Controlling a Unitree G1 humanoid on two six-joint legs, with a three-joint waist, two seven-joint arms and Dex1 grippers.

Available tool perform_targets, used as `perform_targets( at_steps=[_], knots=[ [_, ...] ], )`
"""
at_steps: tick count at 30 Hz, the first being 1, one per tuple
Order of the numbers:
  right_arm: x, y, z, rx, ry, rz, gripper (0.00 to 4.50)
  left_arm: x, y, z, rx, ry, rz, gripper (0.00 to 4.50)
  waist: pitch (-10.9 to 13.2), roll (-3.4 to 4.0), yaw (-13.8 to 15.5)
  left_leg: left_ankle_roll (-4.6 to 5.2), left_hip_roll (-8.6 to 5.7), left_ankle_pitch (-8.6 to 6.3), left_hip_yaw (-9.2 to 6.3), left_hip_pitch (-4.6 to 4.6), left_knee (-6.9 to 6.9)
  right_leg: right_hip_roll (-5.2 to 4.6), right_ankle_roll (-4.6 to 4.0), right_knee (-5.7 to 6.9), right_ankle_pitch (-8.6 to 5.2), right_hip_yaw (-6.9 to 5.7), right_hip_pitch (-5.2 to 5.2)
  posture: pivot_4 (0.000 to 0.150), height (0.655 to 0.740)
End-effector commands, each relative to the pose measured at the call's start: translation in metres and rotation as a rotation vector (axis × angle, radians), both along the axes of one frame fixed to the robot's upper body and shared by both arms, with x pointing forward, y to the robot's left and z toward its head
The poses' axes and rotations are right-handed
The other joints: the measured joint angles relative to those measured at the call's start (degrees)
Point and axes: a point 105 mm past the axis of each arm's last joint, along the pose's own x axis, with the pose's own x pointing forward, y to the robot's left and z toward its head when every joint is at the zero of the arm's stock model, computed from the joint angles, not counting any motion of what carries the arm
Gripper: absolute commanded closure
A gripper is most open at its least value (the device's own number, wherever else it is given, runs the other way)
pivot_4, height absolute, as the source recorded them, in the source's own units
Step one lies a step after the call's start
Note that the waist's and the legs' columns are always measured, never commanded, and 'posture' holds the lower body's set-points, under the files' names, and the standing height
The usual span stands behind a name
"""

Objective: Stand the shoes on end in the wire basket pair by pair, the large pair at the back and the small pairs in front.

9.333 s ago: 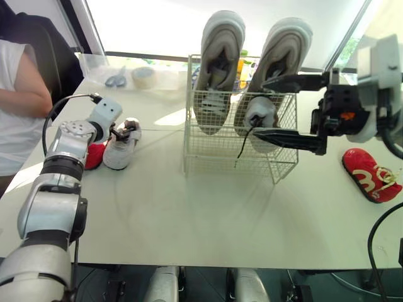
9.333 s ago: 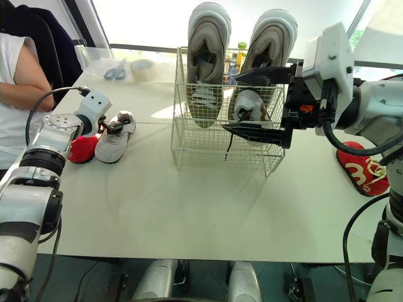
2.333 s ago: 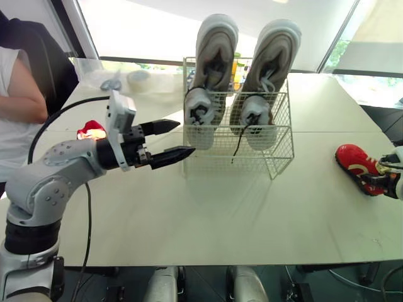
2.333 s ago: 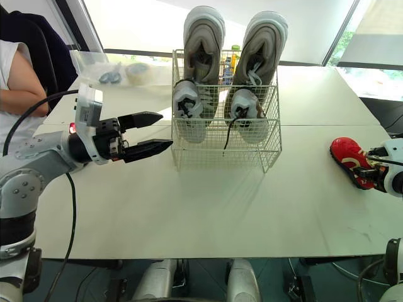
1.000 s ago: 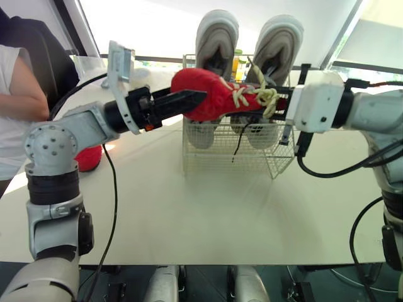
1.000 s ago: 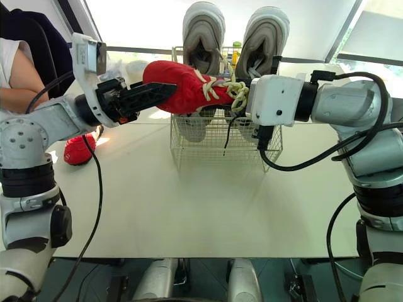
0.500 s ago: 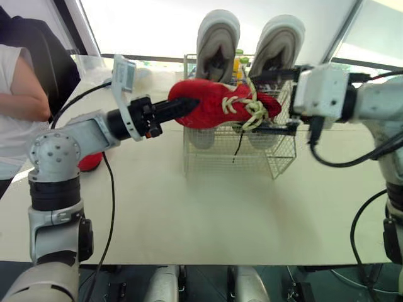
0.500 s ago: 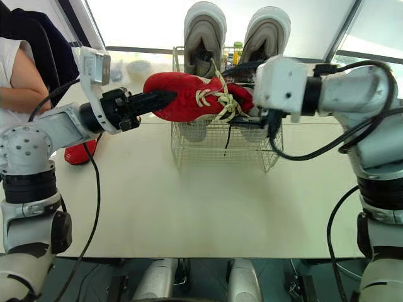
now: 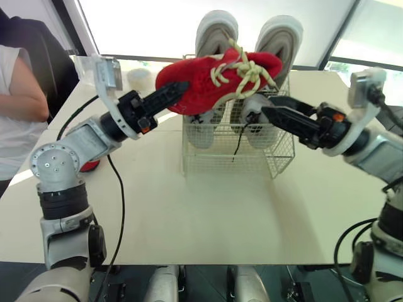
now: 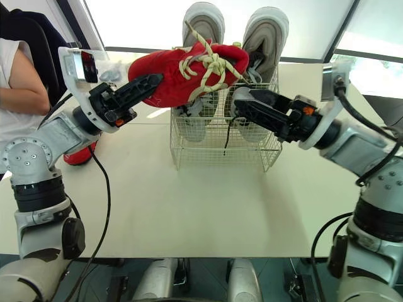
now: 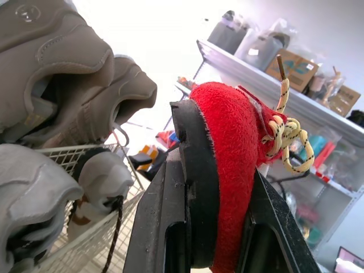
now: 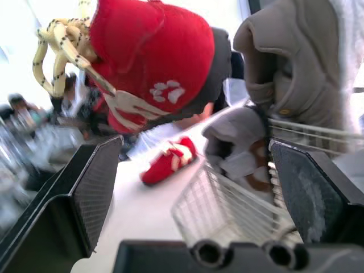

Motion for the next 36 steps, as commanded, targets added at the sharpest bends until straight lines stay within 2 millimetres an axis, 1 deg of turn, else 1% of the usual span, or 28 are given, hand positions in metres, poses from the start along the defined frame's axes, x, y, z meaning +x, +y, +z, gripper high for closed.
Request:
perform_targets(
  at_steps=[1, 3, 6, 10, 13, 16, 21, 23, 25, 26, 27, 28, 29, 31, 32, 36],
  knots=[
    [-0.009, 0.022, 0.014, 0.113, 0.0, 0.049, 0.03, -0.01, -0.005, 0.019, -0.048, -0.083, -0.019, 4.25, 0.01, 0.01, -0.07, 0.0, 0.0, 0.0, 0.02, 0.0, 0.0, 0.01, 0.0, 0.0, 0.0, 0.0, -0.01, 0.15, 0.74],
    [-0.011, 0.032, 0.023, 0.162, -0.004, 0.079, 0.03, -0.01, -0.009, 0.016, -0.037, -0.086, -0.018, 4.25, 0.01, 0.01, 0.01, 0.0, 0.0, 0.0, 0.05, -0.01, 0.0, 0.02, 0.01, 0.0, 0.0, 0.0, -0.01, 0.15, 0.74],
    [-0.014, 0.045, 0.027, 0.172, -0.015, 0.105, 0.03, -0.01, -0.014, 0.011, -0.021, -0.093, -0.017, 4.25, 0.01, 0.01, 0.04, 0.01, -0.01, 0.0, 0.12, -0.03, 0.0, 0.03, 0.0, -0.01, 0.0, 0.0, 0.0, 0.15, 0.74],
    [-0.01, 0.051, 0.037, 0.214, -0.031, 0.113, 0.03, -0.01, -0.017, 0.003, 0.0, -0.089, -0.001, 4.25, 0.0, 0.01, -0.07, 0.0, 0.0, 0.0, 0.11, -0.03, 0.0, 0.07, -0.01, -0.03, -0.01, 0.0, 0.02, 0.15, 0.74],
    [-0.009, 0.051, 0.041, 0.242, -0.038, 0.123, 0.03, -0.012, -0.018, 0.001, 0.004, -0.094, 0.001, 4.25, 0.0, 0.01, -0.04, 0.0, 0.03, 0.0, 0.1, -0.03, 0.0, 0.1, -0.02, -0.03, -0.01, -0.01, 0.0, 0.15, 0.74],
    [-0.005, 0.05, 0.042, 0.259, -0.03, 0.116, 0.8, -0.011, -0.019, 0.001, 0.0, -0.095, 0.014, 4.25, 0.0, 0.01, -0.01, 0.0, 0.04, 0.0, 0.1, -0.03, 0.0, 0.11, -0.02, -0.03, -0.01, -0.01, 0.01, 0.15, 0.74],
    [-0.005, 0.052, 0.046, 0.27, -0.037, 0.135, 3.18, -0.011, -0.013, -0.005, 0.026, -0.086, 0.059, 4.25, 0.01, 0.01, -0.11, 0.0, 0.05, 0.0, 0.11, -0.03, -0.01, 0.11, -0.03, -0.04, -0.01, 0.0, 0.0, 0.15, 0.74],
    [-0.003, 0.053, 0.044, 0.242, -0.029, 0.126, 3.92, -0.008, -0.011, -0.009, 0.032, -0.046, 0.063, 4.25, 0.01, 0.01, -0.08, 0.0, 0.07, 0.0, 0.1, -0.03, -0.01, 0.12, -0.03, -0.04, -0.01, 0.0, -0.01, 0.15, 0.74],
    [-0.003, 0.052, 0.044, 0.208, -0.032, 0.127, 3.93, -0.009, -0.007, -0.008, 0.031, -0.026, 0.051, 3.24, 0.01, 0.01, -0.03, 0.0, 0.07, 0.0, 0.1, -0.03, -0.01, 0.12, -0.03, -0.05, -0.02, -0.01, -0.01, 0.15, 0.74],
    [-0.004, 0.05, 0.044, 0.174, -0.045, 0.13, 3.93, -0.011, -0.005, -0.008, 0.041, -0.033, 0.047, 2.89, 0.01, 0.01, -0.02, 0.0, 0.07, 0.0, 0.09, -0.03, -0.01, 0.12, -0.04, -0.05, -0.02, 0.0, -0.01, 0.15, 0.74],
    [-0.004, 0.047, 0.044, 0.147, -0.055, 0.131, 3.93, -0.012, -0.004, -0.008, 0.059, -0.045, 0.053, 2.43, 0.01, 0.03, -0.01, 0.0, 0.08, -0.01, 0.07, -0.04, -0.01, 0.12, -0.04, -0.06, -0.02, 0.0, -0.01, 0.15, 0.74],
    [-0.004, 0.042, 0.044, 0.108, -0.066, 0.129, 3.93, -0.012, -0.001, -0.009, 0.09, -0.057, 0.064, 1.92, 0.01, 0.03, -0.02, 0.0, 0.08, -0.01, 0.07, -0.06, -0.02, 0.12, -0.04, -0.09, -0.02, 0.0, -0.03, 0.15, 0.74],
    [-0.003, 0.038, 0.043, 0.064, -0.078, 0.125, 3.93, -0.013, 0.002, -0.012, 0.119, -0.066, 0.07, 1.5, 0.02, 0.03, -0.02, 0.0, 0.08, -0.01, 0.08, -0.06, -0.02, 0.12, -0.04, -0.11, -0.02, 0.0, -0.04, 0.15, 0.74],
    [-0.001, 0.025, 0.039, -0.051, -0.113, 0.112, 3.93, -0.016, 0.008, -0.016, 0.17, -0.078, 0.07, 0.47, 0.01, 0.02, 0.01, 0.0, 0.08, -0.02, 0.11, -0.06, -0.05, 0.12, -0.05, -0.17, -0.02, -0.01, -0.04, 0.15, 0.74],
    [0.001, 0.02, 0.037, -0.09, -0.113, 0.102, 3.93, -0.016, 0.011, -0.017, 0.186, -0.085, 0.072, 0.04, 0.01, 0.02, 0.01, 0.0, 0.08, -0.02, 0.12, -0.06, -0.07, 0.12, -0.06, -0.18, -0.03, -0.01, -0.04, 0.15, 0.74],
    [0.015, -0.019, 0.018, -0.385, -0.155, 0.057, 3.93, -0.014, 0.028, -0.022, 0.288, -0.114, 0.131, 0.04, 0.03, 0.03, 0.11, -0.03, 0.13, -0.04, 0.13, -0.09, -0.11, 0.11, -0.16, -0.33, 0.03, -0.01, -0.12, 0.15, 0.74]
  ],
)
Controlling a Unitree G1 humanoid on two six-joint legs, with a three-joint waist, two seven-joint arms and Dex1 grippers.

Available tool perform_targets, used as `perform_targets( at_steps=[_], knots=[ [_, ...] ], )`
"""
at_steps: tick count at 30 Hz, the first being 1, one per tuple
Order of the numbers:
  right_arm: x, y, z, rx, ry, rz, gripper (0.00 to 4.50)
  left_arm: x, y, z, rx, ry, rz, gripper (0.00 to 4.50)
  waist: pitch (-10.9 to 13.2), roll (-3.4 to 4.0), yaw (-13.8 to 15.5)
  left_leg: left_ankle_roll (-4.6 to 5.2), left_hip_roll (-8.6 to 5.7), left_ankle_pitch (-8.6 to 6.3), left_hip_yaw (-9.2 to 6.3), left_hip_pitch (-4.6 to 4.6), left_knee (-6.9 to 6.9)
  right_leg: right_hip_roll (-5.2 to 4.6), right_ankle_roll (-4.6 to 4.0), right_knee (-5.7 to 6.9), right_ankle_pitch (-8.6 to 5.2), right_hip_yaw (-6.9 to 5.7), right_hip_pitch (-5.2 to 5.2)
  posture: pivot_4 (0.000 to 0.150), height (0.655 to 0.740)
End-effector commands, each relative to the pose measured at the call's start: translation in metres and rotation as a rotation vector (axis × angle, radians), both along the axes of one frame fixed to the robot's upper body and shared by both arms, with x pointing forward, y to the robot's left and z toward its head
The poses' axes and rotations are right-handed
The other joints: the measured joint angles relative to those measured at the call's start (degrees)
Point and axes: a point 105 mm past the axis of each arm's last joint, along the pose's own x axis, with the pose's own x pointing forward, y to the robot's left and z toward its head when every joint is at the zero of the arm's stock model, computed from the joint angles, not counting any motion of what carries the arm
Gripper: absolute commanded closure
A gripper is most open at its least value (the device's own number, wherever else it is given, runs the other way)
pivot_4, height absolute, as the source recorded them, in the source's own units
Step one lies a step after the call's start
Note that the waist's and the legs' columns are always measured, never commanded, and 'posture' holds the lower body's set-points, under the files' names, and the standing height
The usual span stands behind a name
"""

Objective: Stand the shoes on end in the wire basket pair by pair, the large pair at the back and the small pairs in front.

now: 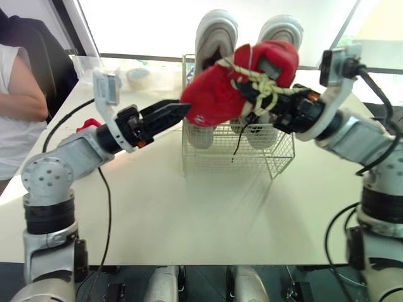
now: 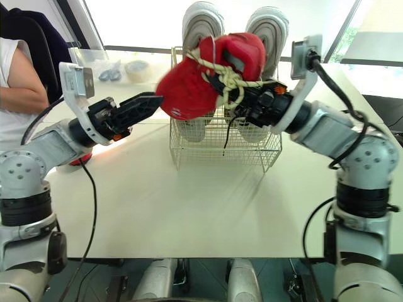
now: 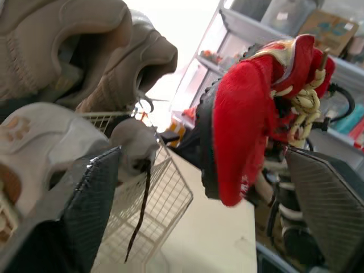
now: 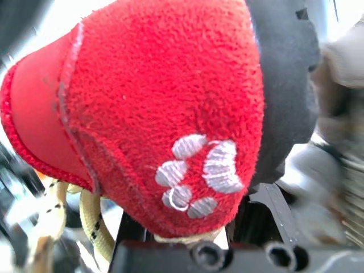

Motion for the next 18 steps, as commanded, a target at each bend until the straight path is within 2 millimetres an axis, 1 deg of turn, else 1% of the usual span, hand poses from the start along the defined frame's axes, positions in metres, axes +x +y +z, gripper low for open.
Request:
perform_targets(
  at_steps=[1, 4, 8, 12, 18],
  knots=[
    [0.006, -0.033, -0.005, -0.235, -0.113, 0.0, 3.93, -0.001, 0.014, 0.006, 0.067, -0.078, 0.048, 0.04, 0.01, 0.01, 0.03, -0.07, 0.0, -0.04, 0.0, -0.01, -0.01, 0.0, -0.01, -0.05, 0.0, 0.0, -0.03, 0.15, 0.74],
    [0.022, -0.055, -0.013, -0.385, -0.157, -0.03, 3.93, 0.0, 0.014, 0.007, 0.078, -0.093, 0.058, 0.04, 0.02, 0.0, -0.14, -0.12, 0.02, -0.09, 0.0, -0.01, -0.05, -0.01, -0.04, -0.16, 0.02, 0.01, -0.06, 0.15, 0.74],
    [0.036, -0.067, -0.023, -0.53, -0.199, -0.019, 3.93, 0.003, 0.014, 0.006, 0.108, -0.119, 0.08, 0.04, 0.06, -0.02, -0.35, -0.15, 0.08, -0.07, 0.07, -0.02, -0.22, -0.01, -0.07, -0.17, 0.05, 0.06, -0.18, 0.15, 0.74],
    [0.043, -0.071, -0.036, -0.643, -0.22, 0.02, 3.93, 0.003, 0.015, 0.006, 0.114, -0.126, 0.083, 0.04, 0.06, -0.02, -0.2, -0.3, 0.07, 0.18, 0.11, -0.02, -0.59, 0.06, -0.05, -0.16, 0.05, 0.05, -0.32, 0.15, 0.74],
    [0.048, -0.065, -0.047, -0.685, -0.235, 0.058, 3.93, 0.005, 0.016, 0.006, 0.12, -0.131, 0.095, 0.04, 0.07, -0.02, -0.14, -0.42, 0.12, 0.27, 0.18, 0.0, -0.6, 0.14, -0.05, -0.1, 0.06, 0.0, -0.31, 0.15, 0.74]
  ],
)
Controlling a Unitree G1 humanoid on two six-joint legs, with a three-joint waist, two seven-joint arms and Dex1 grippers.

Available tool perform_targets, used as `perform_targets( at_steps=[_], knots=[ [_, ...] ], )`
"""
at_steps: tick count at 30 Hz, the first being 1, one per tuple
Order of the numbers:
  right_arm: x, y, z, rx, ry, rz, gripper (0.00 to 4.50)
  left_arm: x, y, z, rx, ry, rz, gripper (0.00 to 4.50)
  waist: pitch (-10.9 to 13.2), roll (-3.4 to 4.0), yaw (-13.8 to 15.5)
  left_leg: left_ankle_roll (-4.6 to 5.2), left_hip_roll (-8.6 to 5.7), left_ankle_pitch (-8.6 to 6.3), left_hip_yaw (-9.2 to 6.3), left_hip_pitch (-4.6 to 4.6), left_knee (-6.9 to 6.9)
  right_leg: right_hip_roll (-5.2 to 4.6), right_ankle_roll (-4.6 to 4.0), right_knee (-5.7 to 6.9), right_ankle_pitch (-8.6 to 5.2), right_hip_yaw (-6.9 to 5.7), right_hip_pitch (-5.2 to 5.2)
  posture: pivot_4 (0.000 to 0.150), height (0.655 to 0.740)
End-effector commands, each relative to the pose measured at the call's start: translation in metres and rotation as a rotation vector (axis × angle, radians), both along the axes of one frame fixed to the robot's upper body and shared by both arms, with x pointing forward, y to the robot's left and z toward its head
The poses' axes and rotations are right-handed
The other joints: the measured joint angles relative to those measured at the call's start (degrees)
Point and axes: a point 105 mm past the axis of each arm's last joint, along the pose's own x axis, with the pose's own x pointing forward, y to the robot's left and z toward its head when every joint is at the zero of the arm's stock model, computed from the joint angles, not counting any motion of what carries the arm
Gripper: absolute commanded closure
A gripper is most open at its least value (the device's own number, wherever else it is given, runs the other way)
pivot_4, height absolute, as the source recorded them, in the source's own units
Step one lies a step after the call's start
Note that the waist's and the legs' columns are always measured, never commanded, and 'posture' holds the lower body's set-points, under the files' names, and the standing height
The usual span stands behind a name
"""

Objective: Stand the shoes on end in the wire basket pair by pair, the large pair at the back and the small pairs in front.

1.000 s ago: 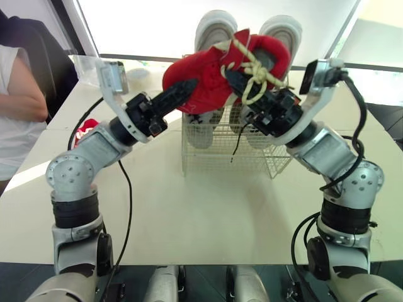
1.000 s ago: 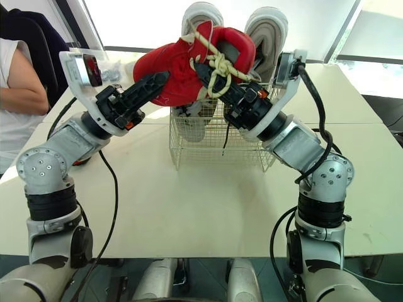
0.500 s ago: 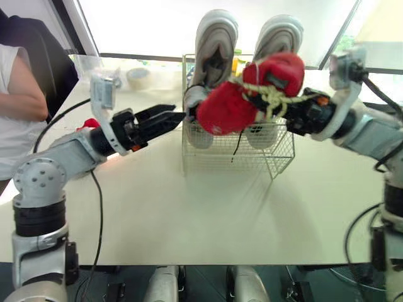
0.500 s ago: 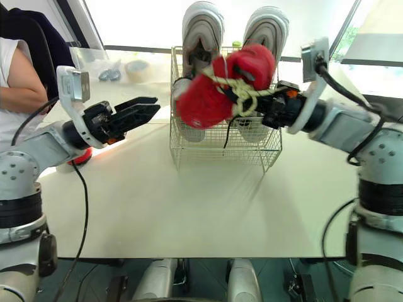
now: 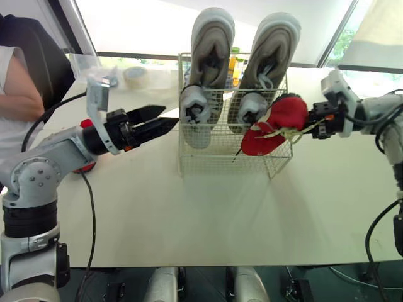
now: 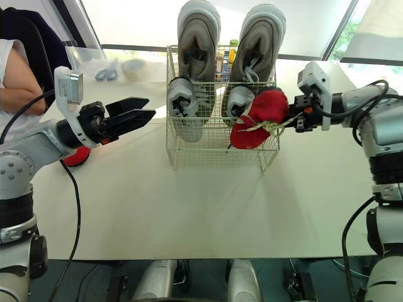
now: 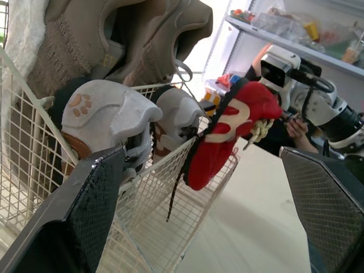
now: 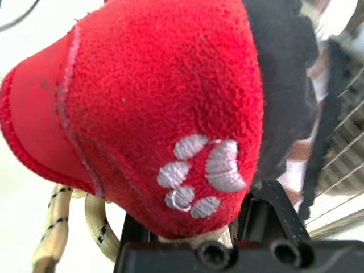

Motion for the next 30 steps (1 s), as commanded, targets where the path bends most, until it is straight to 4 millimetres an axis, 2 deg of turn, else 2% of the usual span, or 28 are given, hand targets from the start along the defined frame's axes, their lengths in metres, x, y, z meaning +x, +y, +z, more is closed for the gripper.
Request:
perform_targets(
  at_steps=[1, 5, 7, 8, 13, 22, 27, 30],
  knots=[
    [0.0, 0.004, 0.01, -0.012, -0.062, 0.021, 3.93, -0.002, 0.0, 0.012, -0.005, -0.066, 0.007, 0.04, 0.01, 0.01, 0.03, 0.0, 0.0, 0.0, 0.0, 0.0, 0.0, 0.0, 0.0, 0.0, 0.0, 0.0, 0.0, 0.15, 0.74],
    [0.003, 0.003, -0.006, -0.041, -0.055, 0.002, 3.93, -0.002, -0.002, 0.011, -0.004, -0.07, 0.011, 0.04, 0.01, -0.01, 0.09, -0.01, 0.0, 0.01, 0.0, 0.0, -0.01, 0.0, 0.01, 0.0, 0.0, -0.01, 0.01, 0.15, 0.74],
    [0.002, 0.002, -0.011, -0.038, -0.051, -0.006, 2.98, -0.002, -0.003, 0.011, -0.004, -0.072, 0.014, 0.0, 0.01, -0.01, 0.16, -0.01, 0.0, 0.01, 0.0, 0.0, 0.0, 0.0, 0.02, 0.01, 0.01, -0.01, 0.03, 0.15, 0.74],
    [0.001, 0.002, -0.012, -0.032, -0.048, -0.008, 2.65, -0.002, -0.003, 0.011, -0.003, -0.072, 0.014, 0.0, 0.01, -0.01, 0.18, -0.01, 0.0, 0.01, 0.0, 0.01, 0.0, 0.0, 0.02, 0.01, 0.01, -0.02, 0.04, 0.15, 0.74],
    [-0.005, -0.001, -0.015, -0.05, -0.071, -0.017, 0.16, -0.002, -0.004, 0.01, 0.007, -0.077, 0.021, 0.0, 0.01, -0.02, 0.07, -0.03, 0.0, 0.03, 0.0, 0.06, 0.03, 0.01, 0.03, 0.06, 0.02, -0.01, 0.07, 0.15, 0.74],
    [-0.023, -0.016, 0.018, -0.076, -0.199, -0.076, 0.07, -0.003, 0.011, 0.012, 0.042, -0.085, 0.089, 0.0, 0.02, -0.03, 0.11, -0.05, 0.0, 0.04, -0.02, 0.09, 0.02, 0.01, 0.01, 0.07, 0.01, -0.01, 0.09, 0.15, 0.74],
    [-0.031, -0.04, 0.036, -0.136, -0.279, -0.159, 0.07, -0.009, 0.038, 0.01, 0.099, -0.079, 0.211, 0.0, 0.03, -0.01, -0.03, -0.06, 0.05, 0.03, -0.01, 0.1, -0.02, 0.01, -0.01, 0.07, 0.0, -0.01, 0.04, 0.15, 0.74],
    [-0.032, -0.051, 0.044, -0.157, -0.314, -0.2, 0.07, -0.004, 0.056, 0.012, 0.117, -0.083, 0.313, 0.0, 0.03, -0.01, -0.01, -0.16, 0.06, -0.02, -0.01, 0.11, -0.01, 0.01, -0.02, 0.07, 0.0, -0.01, 0.04, 0.15, 0.74]
  ],
)
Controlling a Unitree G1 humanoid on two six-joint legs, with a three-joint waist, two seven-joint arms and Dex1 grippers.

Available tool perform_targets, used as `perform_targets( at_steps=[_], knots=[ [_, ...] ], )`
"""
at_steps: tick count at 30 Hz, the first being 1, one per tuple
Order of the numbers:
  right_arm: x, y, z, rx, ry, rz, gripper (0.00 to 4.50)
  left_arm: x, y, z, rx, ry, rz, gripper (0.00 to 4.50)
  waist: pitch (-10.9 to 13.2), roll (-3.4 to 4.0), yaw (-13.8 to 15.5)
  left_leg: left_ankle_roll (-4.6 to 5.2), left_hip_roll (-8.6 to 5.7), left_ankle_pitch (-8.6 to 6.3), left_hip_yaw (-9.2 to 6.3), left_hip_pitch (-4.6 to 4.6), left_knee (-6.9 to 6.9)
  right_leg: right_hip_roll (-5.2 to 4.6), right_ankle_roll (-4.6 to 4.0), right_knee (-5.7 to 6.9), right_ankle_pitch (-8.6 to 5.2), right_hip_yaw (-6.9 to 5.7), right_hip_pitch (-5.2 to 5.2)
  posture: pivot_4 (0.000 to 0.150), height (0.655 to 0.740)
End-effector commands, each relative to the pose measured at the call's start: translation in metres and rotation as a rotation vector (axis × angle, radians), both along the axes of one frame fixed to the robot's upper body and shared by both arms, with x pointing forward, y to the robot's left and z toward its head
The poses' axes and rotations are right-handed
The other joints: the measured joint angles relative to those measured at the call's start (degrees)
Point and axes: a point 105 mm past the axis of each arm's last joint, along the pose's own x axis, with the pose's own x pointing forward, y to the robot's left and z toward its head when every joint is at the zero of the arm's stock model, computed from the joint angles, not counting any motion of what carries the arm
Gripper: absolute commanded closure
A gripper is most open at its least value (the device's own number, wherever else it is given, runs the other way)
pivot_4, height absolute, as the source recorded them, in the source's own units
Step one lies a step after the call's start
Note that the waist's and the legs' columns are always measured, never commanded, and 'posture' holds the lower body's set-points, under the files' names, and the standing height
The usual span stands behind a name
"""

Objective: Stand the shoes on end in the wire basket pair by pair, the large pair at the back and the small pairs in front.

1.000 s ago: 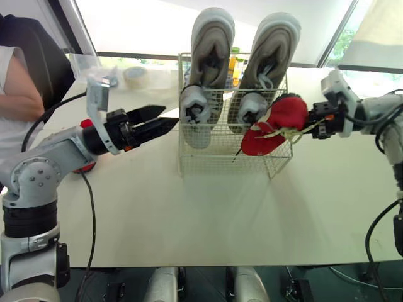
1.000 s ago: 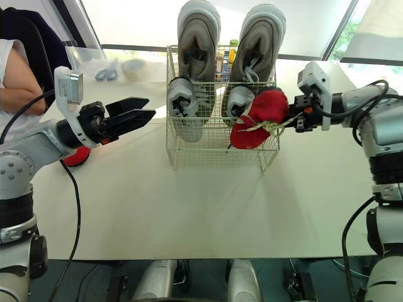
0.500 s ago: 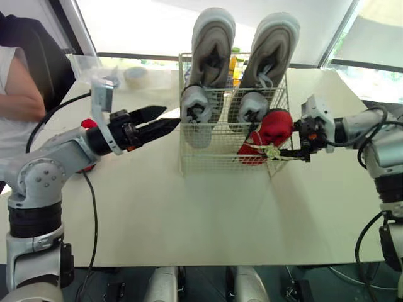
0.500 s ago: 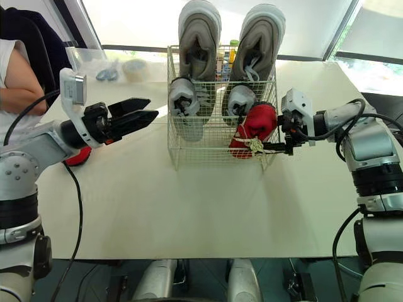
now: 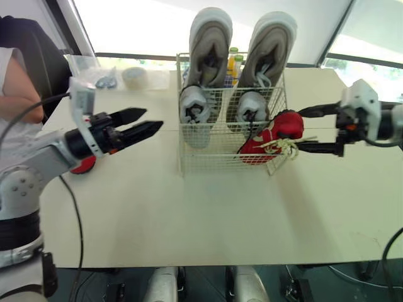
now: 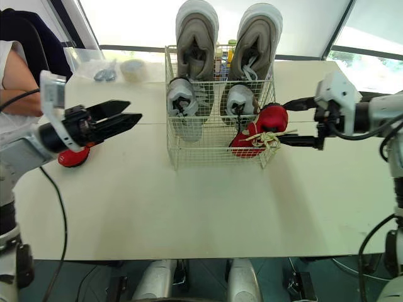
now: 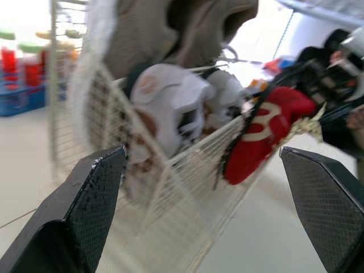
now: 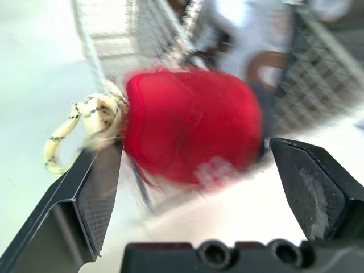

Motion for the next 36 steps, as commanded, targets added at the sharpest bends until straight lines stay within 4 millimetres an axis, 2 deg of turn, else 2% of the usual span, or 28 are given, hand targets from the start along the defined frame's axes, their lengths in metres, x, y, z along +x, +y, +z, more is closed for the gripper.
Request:
perform_targets(
  at_steps=[1, 3, 5, 7, 9, 11, 15, 19, 21, 25, 31, 36],
  knots=[
    [-0.005, -0.01, 0.027, -0.001, -0.104, -0.024, 0.07, 0.002, 0.024, 0.014, 0.033, -0.062, 0.139, 0.0, 0.0, -0.01, 0.02, -0.03, 0.0, -0.02, 0.0, 0.02, 0.01, 0.0, 0.0, 0.0, 0.0, 0.0, 0.02, 0.15, 0.74],
    [-0.01, -0.009, 0.044, 0.049, -0.131, -0.004, 0.07, 0.01, 0.048, 0.012, 0.078, -0.052, 0.268, 0.0, 0.0, 0.0, 0.02, -0.04, 0.0, -0.02, -0.01, 0.05, 0.01, -0.01, -0.01, 0.0, 0.0, 0.01, 0.04, 0.15, 0.74],
    [-0.02, 0.019, 0.074, 0.162, -0.172, 0.149, 0.07, 0.024, 0.086, 0.007, 0.138, -0.006, 0.457, 0.0, 0.06, 0.1, -0.15, -0.03, 0.01, -0.02, -0.03, 0.03, -0.01, -0.01, -0.03, 0.0, 0.01, 0.03, -0.02, 0.15, 0.74],
    [-0.027, 0.05, 0.089, 0.202, -0.19, 0.297, 0.07, 0.036, 0.117, 0.007, 0.163, 0.036, 0.593, 0.0, 0.13, 0.24, -0.63, -0.04, 0.06, -0.01, 0.03, 0.02, -0.06, 0.0, -0.07, 0.11, 0.05, 0.14, -0.21, 0.15, 0.74],
    [-0.032, 0.07, 0.093, 0.199, -0.194, 0.391, 0.07, 0.045, 0.139, 0.009, 0.168, 0.065, 0.692, 0.0, 0.12, 0.08, -0.38, -0.1, 0.24, 0.02, 0.01, 0.02, -0.13, 0.16, -0.08, 0.18, 0.04, 0.06, -0.3, 0.15, 0.74],
    [-0.036, 0.081, 0.094, 0.202, -0.193, 0.441, 0.07, 0.05, 0.151, 0.008, 0.18, 0.091, 0.741, 0.0, 0.05, -0.06, -0.06, -0.21, 0.3, 0.05, 0.03, -0.01, -0.21, 0.23, -0.09, 0.17, 0.04, -0.1, -0.45, 0.15, 0.74],
    [-0.052, 0.117, 0.083, 0.182, -0.173, 0.6, 0.07, 0.063, 0.19, -0.015, 0.218, 0.188, 0.885, 0.0, 0.06, -0.08, 0.44, -0.21, 0.26, 0.05, 0.23, -0.15, -0.17, 0.07, -0.12, 0.14, 0.07, -0.09, -0.53, 0.15, 0.74],
    [-0.056, 0.125, 0.074, 0.182, -0.144, 0.628, 0.07, 0.074, 0.203, -0.035, 0.227, 0.251, 0.92, 0.0, 0.05, -0.22, 0.72, -0.12, 0.25, 0.09, 0.33, -0.22, -0.09, 0.07, 0.04, 0.2, 0.2, -0.11, -0.47, 0.15, 0.74],
    [-0.06, 0.127, 0.069, 0.187, -0.129, 0.625, 0.07, 0.081, 0.211, -0.047, 0.146, 0.293, 0.968, 0.0, 0.04, -0.33, 1.1, -0.13, 0.26, 0.08, 0.34, -0.22, -0.09, 0.07, 0.05, 0.23, 0.21, -0.11, -0.49, 0.15, 0.74],
    [-0.067, 0.127, 0.066, 0.197, -0.116, 0.614, 0.07, 0.089, 0.214, -0.06, 0.133, 0.324, 0.991, 0.0, 0.07, -0.45, 1.35, -0.15, 0.28, 0.08, 0.33, -0.21, -0.05, 0.09, 0.02, 0.28, 0.22, -0.11, -0.5, 0.15, 0.74],
    [-0.072, 0.127, 0.064, 0.207, -0.109, 0.589, 0.07, 0.103, 0.194, -0.091, 0.109, 0.375, 0.933, 0.0, 0.05, -0.49, 1.48, -0.14, 0.29, 0.08, 0.33, -0.21, -0.03, 0.09, 0.02, 0.31, 0.22, -0.12, -0.5, 0.15, 0.74],
    [-0.074, 0.128, 0.062, 0.206, -0.101, 0.571, 0.07, 0.113, 0.177, -0.107, 0.101, 0.392, 0.916, 0.0, 0.03, -0.52, 1.52, -0.12, 0.29, 0.09, 0.32, -0.21, 0.0, 0.08, 0.0, 0.32, 0.24, -0.12, -0.49, 0.15, 0.74]
  ],
)
